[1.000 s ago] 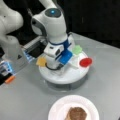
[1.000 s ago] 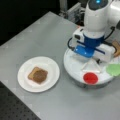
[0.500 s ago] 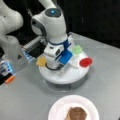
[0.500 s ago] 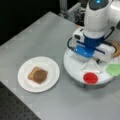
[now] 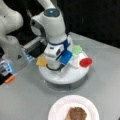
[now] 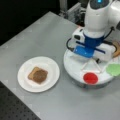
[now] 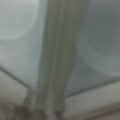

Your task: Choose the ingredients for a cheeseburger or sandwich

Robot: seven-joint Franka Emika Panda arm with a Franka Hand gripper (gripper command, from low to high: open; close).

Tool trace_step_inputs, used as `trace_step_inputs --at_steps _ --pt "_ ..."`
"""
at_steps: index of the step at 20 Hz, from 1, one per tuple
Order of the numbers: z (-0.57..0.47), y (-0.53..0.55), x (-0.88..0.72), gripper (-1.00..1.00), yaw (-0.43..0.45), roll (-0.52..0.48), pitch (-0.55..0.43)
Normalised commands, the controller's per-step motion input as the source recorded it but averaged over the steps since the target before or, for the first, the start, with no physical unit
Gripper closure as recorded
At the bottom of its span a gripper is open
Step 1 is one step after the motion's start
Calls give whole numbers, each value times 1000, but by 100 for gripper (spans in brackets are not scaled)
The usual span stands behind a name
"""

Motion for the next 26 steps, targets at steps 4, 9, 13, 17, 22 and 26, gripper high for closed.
trace_step_inputs --at_steps 4,9,13,17,22,26 --pt "-348 22 -255 -100 255 -49 -169" --pt "-360 36 -260 -100 280 -47 -169" --pt "-366 70 -279 -100 311 -69 -172" --pt "-356 60 -288 -100 429 -63 -169" --pt "-334 15 -277 -100 543 -22 -155" --pt "-278 -46 -270 -100 537 -29 -103"
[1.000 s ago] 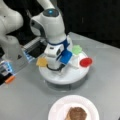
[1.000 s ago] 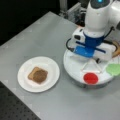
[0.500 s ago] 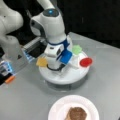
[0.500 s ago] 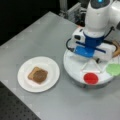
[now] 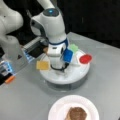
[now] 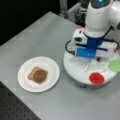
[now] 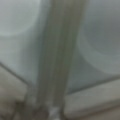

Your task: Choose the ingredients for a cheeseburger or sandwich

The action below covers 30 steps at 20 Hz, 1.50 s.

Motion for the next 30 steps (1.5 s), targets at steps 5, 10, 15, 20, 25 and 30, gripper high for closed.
trace_step_inputs --at_steps 5,10,15,20,25,30 --pt "-208 -70 -294 -100 430 -53 -67" --pt "-185 -43 -294 -100 414 -74 -69" --pt "-161 -18 -312 -100 413 -39 -18" --pt "-193 36 -322 -100 343 26 3" --pt "-247 110 -323 -100 270 57 -2" --pt "-284 162 -305 -100 385 44 -13"
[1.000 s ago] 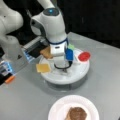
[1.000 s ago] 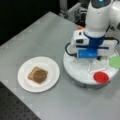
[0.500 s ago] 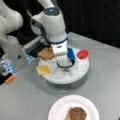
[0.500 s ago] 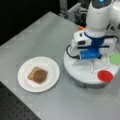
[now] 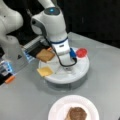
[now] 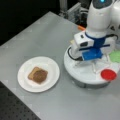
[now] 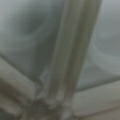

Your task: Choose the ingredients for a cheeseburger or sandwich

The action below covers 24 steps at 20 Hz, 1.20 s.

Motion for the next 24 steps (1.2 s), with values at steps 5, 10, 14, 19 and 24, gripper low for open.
trace_step_inputs --at_steps 5,10,14,19,24 --pt "-294 164 -261 -100 391 11 -39" --pt "-321 142 -214 -100 403 -24 -93" --pt "-319 130 -122 -100 473 -39 -142" --pt "-302 87 -38 -100 500 -10 -157" --pt "-292 30 -12 -100 364 -3 -152"
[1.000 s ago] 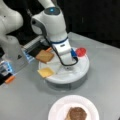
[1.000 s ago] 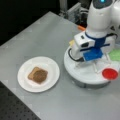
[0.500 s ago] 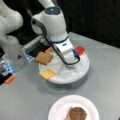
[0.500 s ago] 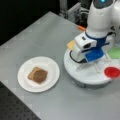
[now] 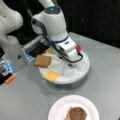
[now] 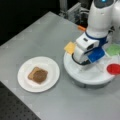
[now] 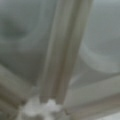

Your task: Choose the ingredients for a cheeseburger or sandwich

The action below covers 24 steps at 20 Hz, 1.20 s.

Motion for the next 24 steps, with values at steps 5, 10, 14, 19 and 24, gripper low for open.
trace_step_inputs --at_steps 5,10,14,19,24 --pt "-306 29 -18 -100 267 4 -129" --pt "-307 75 -56 -100 139 3 -78" --pt "-318 143 -136 -100 -71 -2 -15" --pt "-342 260 -123 -100 -136 -14 -6" --pt "-298 358 -50 -100 -75 -31 -8"
